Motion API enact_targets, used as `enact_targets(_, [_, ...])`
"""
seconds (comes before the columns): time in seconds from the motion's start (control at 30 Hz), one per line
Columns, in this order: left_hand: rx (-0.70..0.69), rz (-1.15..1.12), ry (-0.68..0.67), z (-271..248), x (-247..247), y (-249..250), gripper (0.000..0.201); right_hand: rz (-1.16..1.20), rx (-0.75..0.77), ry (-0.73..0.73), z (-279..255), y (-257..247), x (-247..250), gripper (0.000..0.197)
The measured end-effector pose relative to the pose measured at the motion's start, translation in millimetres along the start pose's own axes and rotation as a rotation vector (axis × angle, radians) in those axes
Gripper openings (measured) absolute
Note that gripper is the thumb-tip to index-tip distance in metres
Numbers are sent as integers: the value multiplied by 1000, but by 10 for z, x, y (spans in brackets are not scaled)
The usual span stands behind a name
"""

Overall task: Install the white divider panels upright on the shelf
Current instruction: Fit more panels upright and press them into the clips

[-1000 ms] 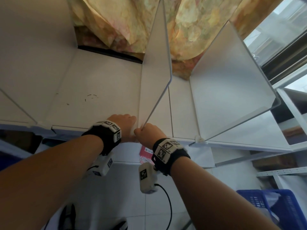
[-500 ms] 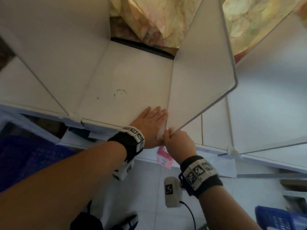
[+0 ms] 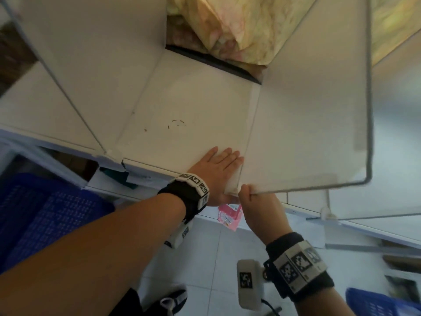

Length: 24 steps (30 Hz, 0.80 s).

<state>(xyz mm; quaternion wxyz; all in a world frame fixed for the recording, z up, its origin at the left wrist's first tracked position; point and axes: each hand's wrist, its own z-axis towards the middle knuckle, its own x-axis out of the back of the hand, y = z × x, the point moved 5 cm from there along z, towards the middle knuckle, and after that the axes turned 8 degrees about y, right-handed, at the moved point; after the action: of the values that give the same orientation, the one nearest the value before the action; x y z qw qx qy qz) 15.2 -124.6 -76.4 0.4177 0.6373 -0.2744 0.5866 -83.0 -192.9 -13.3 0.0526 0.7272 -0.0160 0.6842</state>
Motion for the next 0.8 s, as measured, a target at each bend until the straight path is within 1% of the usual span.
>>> enact_targets(0.03, [-1, 1, 2, -4, 3, -3, 107, -24, 2, 80, -36, -12, 1, 28])
enact_targets(0.07, [-2, 0, -4, -8, 11, -5, 105, -42, 20, 136, -74, -47, 29, 27])
enact_targets(0.1, [-3, -5, -11, -5, 21, -3, 103, -64, 35, 135, -95, -74, 31, 23])
enact_targets(0.13, [0, -13, -15, -7, 27, -5, 102, -17, -3, 83, -85, -85, 47, 24])
enact_targets(0.17, [3, -20, -15, -10, 31, -11, 101, 39, -112, 112, -62, -98, 191, 30])
enact_targets(0.2, [3, -23, -14, -5, 36, -11, 101, 46, -144, 238, -42, -51, 290, 31])
enact_targets(0.23, [2, -20, -11, -2, 34, -10, 102, 129, -152, 280, -41, -52, 301, 26])
enact_targets(0.27, [2, -16, -9, -1, 31, -12, 102, 219, -102, 271, -62, -64, 218, 10])
enact_targets(0.3, [2, -13, -9, -2, 29, -18, 102, 202, -115, 183, -104, -39, 72, 19])
enact_targets(0.33, [1, -15, -12, -1, 32, -20, 102, 186, -126, 130, -144, 11, -71, 38])
enact_targets(0.37, [-2, -16, -16, 1, 38, -19, 101, 188, -186, 53, -130, 62, -116, 44])
enact_targets(0.43, [-6, -20, -23, 3, 51, -21, 100, 118, -186, -31, -53, 106, -94, 37])
enact_targets(0.47, [-5, -24, -25, 1, 54, -21, 100, 36, -142, -55, -22, 98, -49, 31])
enact_targets(0.53, [2, -31, -18, 1, 51, -25, 103, -56, -24, -63, 78, 84, 25, 22])
enact_targets(0.63, [27, -53, -8, 5, 57, -35, 111, -122, 157, 0, 221, 62, 131, 23])
enact_targets(0.73, [57, -81, 33, 1, 95, -47, 117, -136, 213, -65, 252, 79, 142, 26])
enact_targets(0.8, [47, -103, 53, -1, 96, -43, 116, -107, 241, -77, 240, 110, 120, 28])
